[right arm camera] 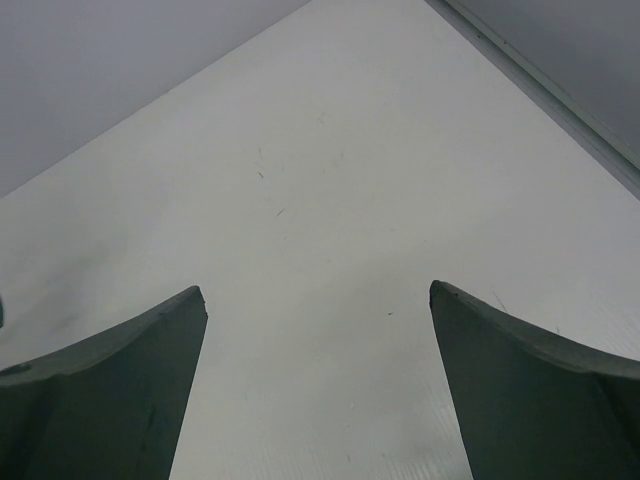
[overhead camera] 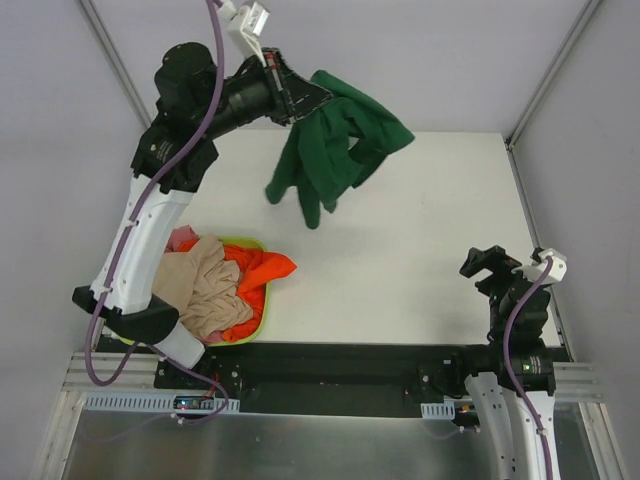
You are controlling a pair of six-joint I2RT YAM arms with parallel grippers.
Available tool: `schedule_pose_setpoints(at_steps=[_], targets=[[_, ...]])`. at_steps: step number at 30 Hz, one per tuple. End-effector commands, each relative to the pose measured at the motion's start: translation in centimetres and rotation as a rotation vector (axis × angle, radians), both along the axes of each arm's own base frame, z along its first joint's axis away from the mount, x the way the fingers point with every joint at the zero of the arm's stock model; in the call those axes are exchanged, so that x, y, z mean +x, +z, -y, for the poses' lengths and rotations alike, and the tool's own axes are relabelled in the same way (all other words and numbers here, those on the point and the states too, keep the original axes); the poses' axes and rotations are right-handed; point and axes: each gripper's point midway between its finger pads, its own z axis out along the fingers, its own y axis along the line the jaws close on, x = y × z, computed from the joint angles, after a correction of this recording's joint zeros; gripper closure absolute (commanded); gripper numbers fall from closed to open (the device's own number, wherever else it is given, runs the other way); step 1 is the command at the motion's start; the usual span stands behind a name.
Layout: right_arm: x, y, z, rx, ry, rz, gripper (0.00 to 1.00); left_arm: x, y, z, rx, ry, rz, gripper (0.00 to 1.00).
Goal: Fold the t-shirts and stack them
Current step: Move the tshirt to the center of the board
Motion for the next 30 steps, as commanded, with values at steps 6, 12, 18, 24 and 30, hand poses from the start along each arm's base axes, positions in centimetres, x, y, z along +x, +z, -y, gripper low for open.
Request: schedule_pose_setpoints(at_steps=[6,12,18,24,30], targets=[[0.0,0.5,0.1,0.003,-0.004,0.017,0.04,1.5,-0.4,5.5,0.019,-0.095,0.105,0.93],[0.0,0.1,-0.2,0.033,-0.002,0.016,0.04,8.1,-16.0,-0.6,0.309,0.317,-0.16,0.01],[1.7,-1.5,-3.6,-0.012,0.22,-0.083,0.04,4.8,-27.7,-2.5,0.403,0.254,-0.436,0.01],[2.4,-4.1,-7.5,0.029,0.453,-0.336,0.04,0.4,-35.1,-1.5,0.436,0.141,-0.662,0.01],[3.3,-7.2,-11.6,0.12,0.682,-0.511,0.04,-1.8,-40.1,1.2,0.54,0.077,-0.747,0.02]])
